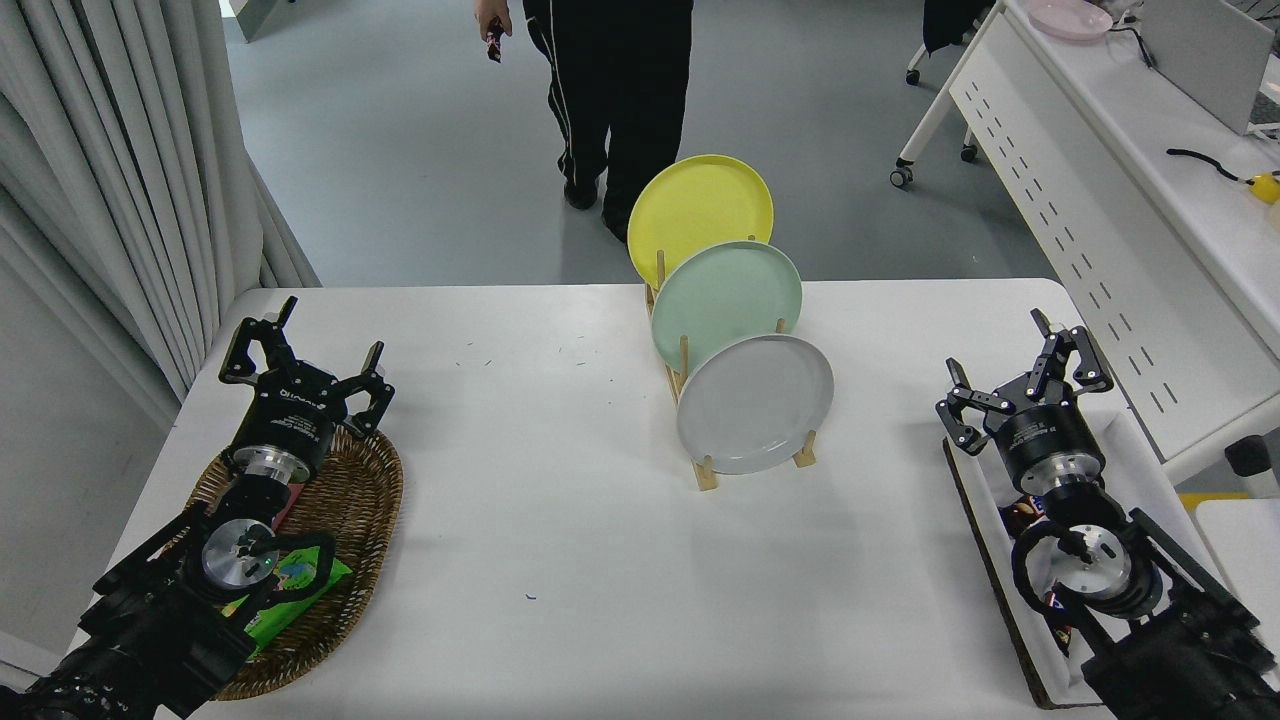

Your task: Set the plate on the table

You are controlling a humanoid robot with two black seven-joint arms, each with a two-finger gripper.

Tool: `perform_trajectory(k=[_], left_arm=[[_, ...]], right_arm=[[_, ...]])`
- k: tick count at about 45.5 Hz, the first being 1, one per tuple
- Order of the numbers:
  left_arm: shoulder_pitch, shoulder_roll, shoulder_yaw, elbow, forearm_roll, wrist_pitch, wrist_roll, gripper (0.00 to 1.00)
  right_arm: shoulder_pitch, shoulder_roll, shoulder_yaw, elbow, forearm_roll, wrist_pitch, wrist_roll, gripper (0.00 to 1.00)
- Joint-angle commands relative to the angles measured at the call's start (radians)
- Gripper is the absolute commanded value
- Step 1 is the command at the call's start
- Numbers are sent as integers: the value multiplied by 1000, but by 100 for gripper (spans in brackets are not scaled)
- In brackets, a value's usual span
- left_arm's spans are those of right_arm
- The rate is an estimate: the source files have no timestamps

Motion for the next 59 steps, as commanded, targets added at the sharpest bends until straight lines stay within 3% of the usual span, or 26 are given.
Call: perform_trajectory(k=[1,22,39,46,53,59], left_arm=[[0,0,0,0,0,0,0,100],[0,0,0,0,0,0,0,100],[0,0,0,0,0,0,0,100],[0,0,0,0,0,0,0,100],[0,0,0,0,0,0,0,100],[0,0,0,0,0,0,0,100]], right_arm=[[1,1,0,-1,0,-1,0,100],[2,20,0,-42,0,-1,0,100],[86,20,-28,-102,6,-30,-3,100],[168,-35,-302,-101,81,-108,-3,100],[244,-112,-636,-78,418,-130,-3,100],[341,-179,-886,-61,544,-131,-3,100]])
